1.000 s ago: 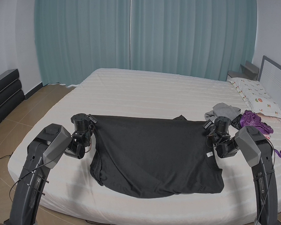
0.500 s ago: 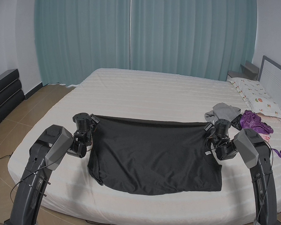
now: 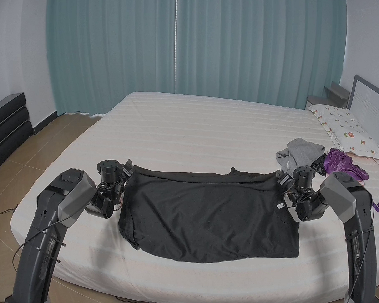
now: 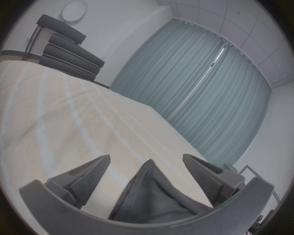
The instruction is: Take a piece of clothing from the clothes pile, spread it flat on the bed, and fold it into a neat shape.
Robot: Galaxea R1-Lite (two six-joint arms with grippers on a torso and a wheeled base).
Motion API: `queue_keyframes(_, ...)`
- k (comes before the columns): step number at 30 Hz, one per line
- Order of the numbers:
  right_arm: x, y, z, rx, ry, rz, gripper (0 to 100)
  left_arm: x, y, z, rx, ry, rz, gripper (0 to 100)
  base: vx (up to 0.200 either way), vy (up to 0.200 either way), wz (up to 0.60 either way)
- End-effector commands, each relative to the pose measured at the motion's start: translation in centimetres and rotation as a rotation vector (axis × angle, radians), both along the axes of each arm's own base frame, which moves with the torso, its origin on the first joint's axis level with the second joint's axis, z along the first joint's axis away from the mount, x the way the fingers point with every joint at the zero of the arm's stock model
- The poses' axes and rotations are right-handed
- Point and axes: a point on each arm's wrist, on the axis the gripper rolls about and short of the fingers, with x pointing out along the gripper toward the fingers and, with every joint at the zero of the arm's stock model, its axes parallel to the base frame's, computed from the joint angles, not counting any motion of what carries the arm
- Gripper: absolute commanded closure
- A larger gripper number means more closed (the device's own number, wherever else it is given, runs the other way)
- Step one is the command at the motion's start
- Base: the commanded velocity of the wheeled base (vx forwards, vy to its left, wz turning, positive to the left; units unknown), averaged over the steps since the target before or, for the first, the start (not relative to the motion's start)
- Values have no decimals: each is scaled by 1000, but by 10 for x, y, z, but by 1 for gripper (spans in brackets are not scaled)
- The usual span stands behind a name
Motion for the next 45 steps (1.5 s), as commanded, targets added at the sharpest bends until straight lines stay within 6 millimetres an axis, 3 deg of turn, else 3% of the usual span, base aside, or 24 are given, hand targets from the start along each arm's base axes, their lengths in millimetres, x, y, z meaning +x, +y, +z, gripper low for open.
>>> queue_keyframes(1, -44, -10, 47, 120, 41, 20, 0, -40, 11, 45, -85, 61, -16, 0, 0, 0, 0)
queue_keyframes(3, -53, -10, 48, 121, 64, 23, 0, -51, 13, 51, -96, 79, -36, 0, 0, 0, 0)
queue_keyframes(5, -76, -7, 54, 126, 101, 30, 0, -76, 21, 67, -132, 120, -97, 0, 0, 0, 0)
queue_keyframes(7, -93, -6, 60, 138, 114, 34, 0, -95, 23, 71, -169, 161, -123, 0, 0, 0, 0)
queue_keyframes(11, -142, -3, 70, 183, 167, 114, 0, -136, 24, 67, -195, 242, -143, 0, 0, 0, 0)
queue_keyframes(14, -179, 3, 65, 208, 232, 170, 0, -164, 24, 65, -194, 276, -151, 0, 0, 0, 0)
queue_keyframes(20, -218, 7, 56, 258, 251, 183, 0, -207, 23, 54, -199, 356, -175, 0, 0, 0, 0)
queue_keyframes(33, -247, 13, 46, 361, 349, 250, 0, -236, 7, 38, -226, 477, -281, 0, -31, 0, 0)
queue_keyframes(45, -250, 13, 39, 358, 370, 256, 0, -234, -1, 31, -204, 489, -303, 0, -167, 0, 0)
